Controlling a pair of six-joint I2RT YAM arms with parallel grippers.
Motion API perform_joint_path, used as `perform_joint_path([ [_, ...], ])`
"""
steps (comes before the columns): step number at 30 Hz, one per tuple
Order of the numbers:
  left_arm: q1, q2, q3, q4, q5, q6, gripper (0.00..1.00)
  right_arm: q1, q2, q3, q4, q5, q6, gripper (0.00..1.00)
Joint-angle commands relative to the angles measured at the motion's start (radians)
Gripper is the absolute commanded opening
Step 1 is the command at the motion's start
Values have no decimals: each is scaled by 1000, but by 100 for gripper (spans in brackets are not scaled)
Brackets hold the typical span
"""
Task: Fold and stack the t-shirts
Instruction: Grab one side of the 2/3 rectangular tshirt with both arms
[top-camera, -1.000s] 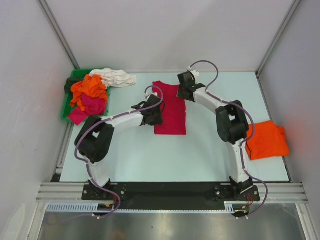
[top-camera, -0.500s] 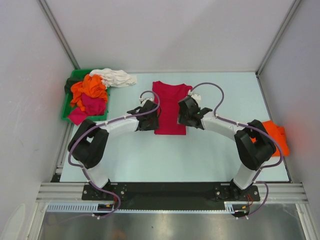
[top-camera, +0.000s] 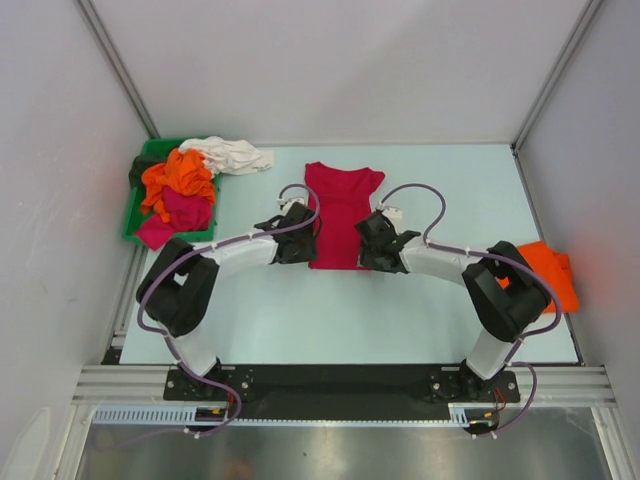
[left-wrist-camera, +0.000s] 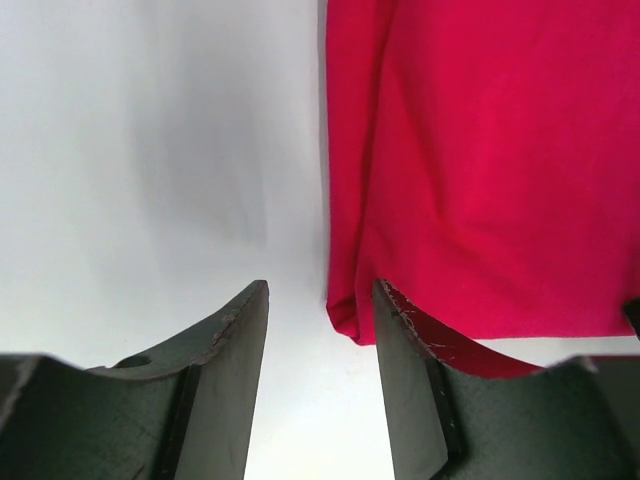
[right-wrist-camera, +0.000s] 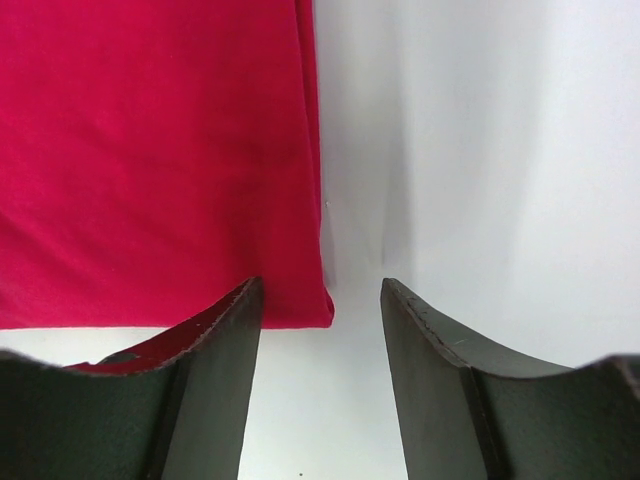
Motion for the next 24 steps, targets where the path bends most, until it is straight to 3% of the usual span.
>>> perform_joint_path([
  [1, -1, 16, 14, 32, 26, -31, 51, 7, -13, -29, 40, 21, 25, 53],
  [8, -12, 47, 2, 41, 46, -40, 51, 6, 20, -50, 55, 18, 32, 43],
  [16, -15, 36, -29, 45, 55, -46, 39, 12, 45, -64, 53, 9, 45, 12],
  [19, -19, 37, -39, 48, 61, -48, 26, 24, 46, -70, 49, 11, 53, 1],
  [20, -22, 37, -44, 48, 63, -48, 14, 26, 46, -73, 46, 12, 53, 0],
  [22, -24, 36, -49, 49, 67, -49, 1, 38, 43, -79, 40, 17, 58, 0],
  [24, -28, 27, -59, 55, 69, -54, 0, 47, 40, -87, 35, 23, 62, 0],
])
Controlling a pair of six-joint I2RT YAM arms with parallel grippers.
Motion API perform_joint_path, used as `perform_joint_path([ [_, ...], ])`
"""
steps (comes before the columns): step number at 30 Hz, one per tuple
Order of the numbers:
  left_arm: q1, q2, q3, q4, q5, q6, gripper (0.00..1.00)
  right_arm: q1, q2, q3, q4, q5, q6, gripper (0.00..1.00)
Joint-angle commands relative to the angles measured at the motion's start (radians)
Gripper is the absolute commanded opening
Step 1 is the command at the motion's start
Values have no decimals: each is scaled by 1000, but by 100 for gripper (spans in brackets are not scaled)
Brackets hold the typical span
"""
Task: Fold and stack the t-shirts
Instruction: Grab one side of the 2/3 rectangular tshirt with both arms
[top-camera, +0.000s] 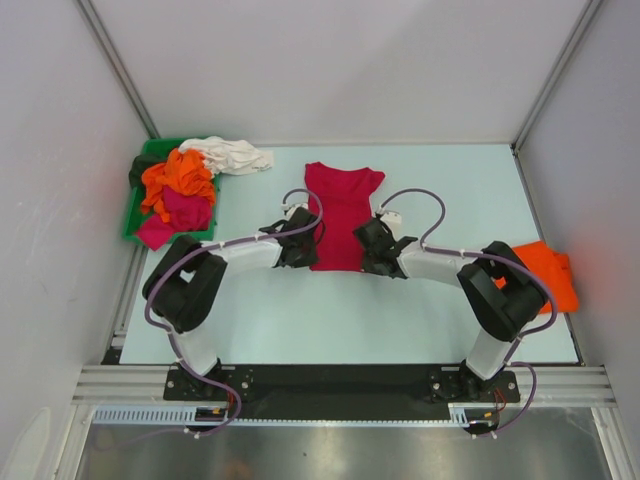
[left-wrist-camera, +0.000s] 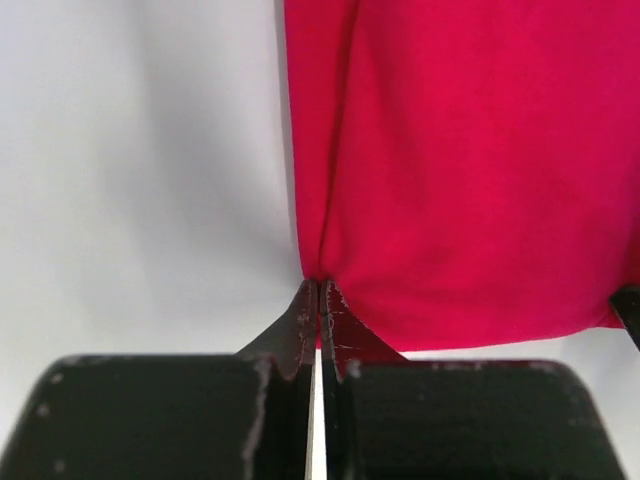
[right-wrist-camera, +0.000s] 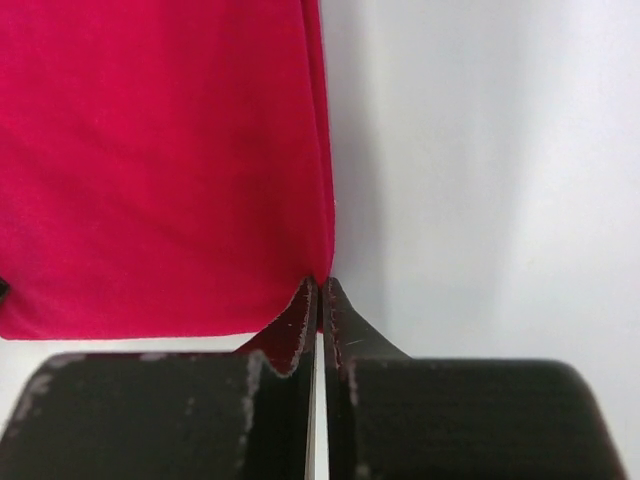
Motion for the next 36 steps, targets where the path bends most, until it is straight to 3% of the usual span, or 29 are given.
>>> perform_joint_path([
  [1, -20, -24, -47, -12, 16, -10, 0, 37, 18, -48, -48, 18, 21, 0],
  [14, -129, -231, -228, -67, 4, -77, 0, 175, -194, -236, -160, 35, 180, 0],
  [25, -296, -467, -455, -133, 8, -214, 0, 420, -333, -369, -266, 49, 440, 0],
  [29, -339, -538, -455, -176, -35, -245, 0, 480, -373, -340, -342, 125, 472, 0],
  [36, -369, -677, -298, -291, -150, -222, 0, 500, -485, -191, -510, 281, 463, 0],
])
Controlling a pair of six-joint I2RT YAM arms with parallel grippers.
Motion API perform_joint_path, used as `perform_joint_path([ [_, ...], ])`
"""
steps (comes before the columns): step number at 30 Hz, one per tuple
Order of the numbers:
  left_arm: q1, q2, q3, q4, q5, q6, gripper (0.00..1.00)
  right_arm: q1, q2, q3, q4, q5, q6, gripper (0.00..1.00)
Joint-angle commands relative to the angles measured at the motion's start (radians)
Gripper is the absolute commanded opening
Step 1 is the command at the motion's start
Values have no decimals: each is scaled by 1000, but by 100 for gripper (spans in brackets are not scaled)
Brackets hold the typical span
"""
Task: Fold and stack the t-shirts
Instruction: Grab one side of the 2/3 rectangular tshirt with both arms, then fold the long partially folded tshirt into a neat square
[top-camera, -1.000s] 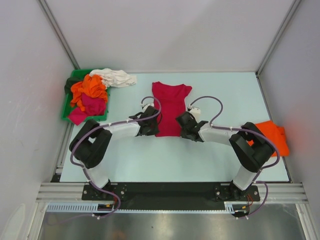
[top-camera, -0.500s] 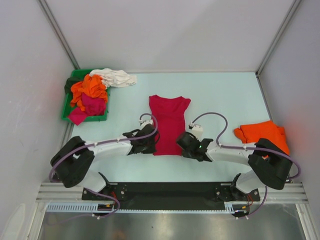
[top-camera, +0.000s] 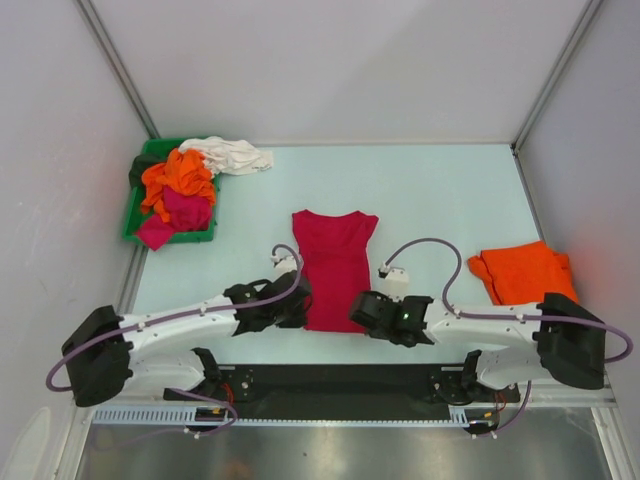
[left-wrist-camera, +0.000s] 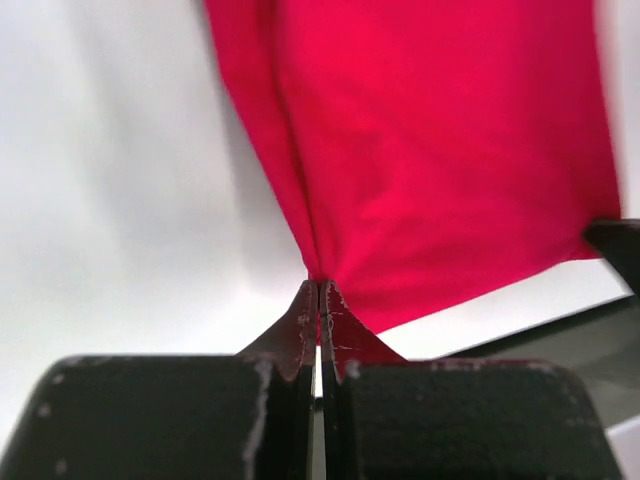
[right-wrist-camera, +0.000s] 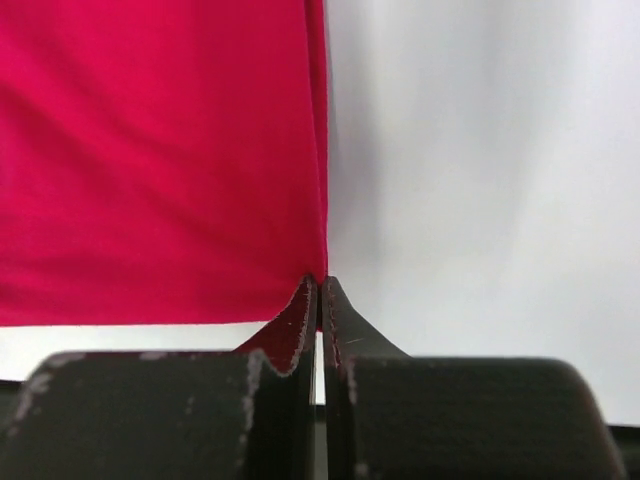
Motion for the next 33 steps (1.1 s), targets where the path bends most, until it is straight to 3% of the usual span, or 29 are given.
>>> perform_joint_path([
  [1, -2, -91, 131, -109, -110, 2, 0, 1, -93, 103, -204, 152, 20, 0],
  [11, -1, -112, 268, -163, -192, 53, 0, -50, -126, 202, -224, 217, -88, 0],
  [20, 111, -59, 365, -140, -207, 133, 0, -255, -67, 285, -61, 174, -331, 0],
  [33, 315, 142, 521, -27, -187, 287, 0, -521, 227, 540, 152, 62, -579, 0],
])
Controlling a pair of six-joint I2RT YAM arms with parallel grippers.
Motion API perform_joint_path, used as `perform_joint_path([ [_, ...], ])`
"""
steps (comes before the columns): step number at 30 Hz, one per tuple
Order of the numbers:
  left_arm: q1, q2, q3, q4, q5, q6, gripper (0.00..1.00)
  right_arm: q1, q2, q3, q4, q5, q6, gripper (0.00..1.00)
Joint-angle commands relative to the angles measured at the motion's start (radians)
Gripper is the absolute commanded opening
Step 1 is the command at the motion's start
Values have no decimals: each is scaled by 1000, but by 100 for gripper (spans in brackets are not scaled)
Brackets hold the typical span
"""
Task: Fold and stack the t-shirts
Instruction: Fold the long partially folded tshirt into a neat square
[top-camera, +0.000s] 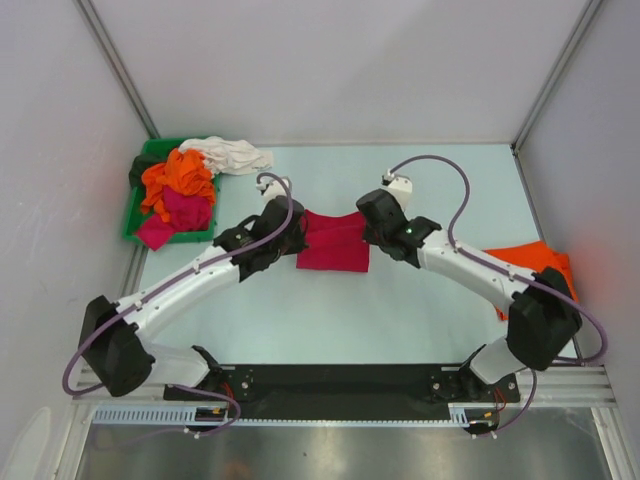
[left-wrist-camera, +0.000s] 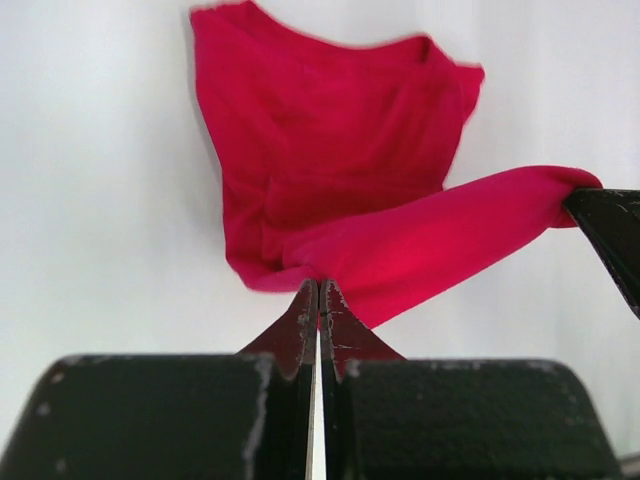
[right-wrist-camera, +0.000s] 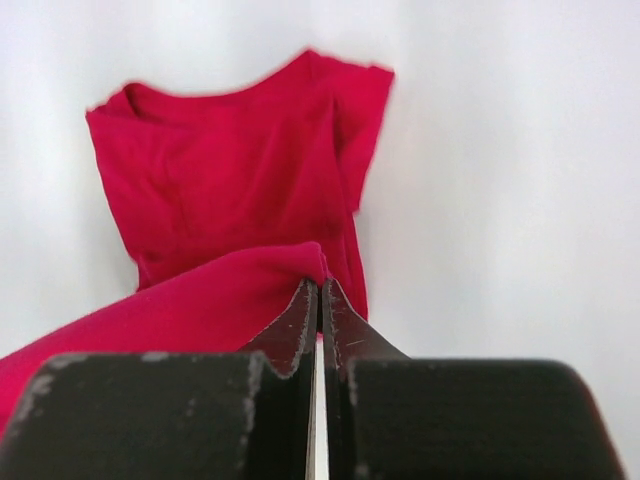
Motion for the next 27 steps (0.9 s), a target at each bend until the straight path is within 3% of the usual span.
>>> perform_joint_path([
  [1, 82, 76, 88, 33, -38, 92, 0, -84, 103, 115, 56, 11, -121, 0],
  [13, 188, 353, 310, 83, -3, 132, 0, -206, 400, 375, 109, -68, -185, 0],
  [27, 271, 650, 493, 75, 42, 139, 0, -256, 647, 538, 121, -127, -206, 0],
])
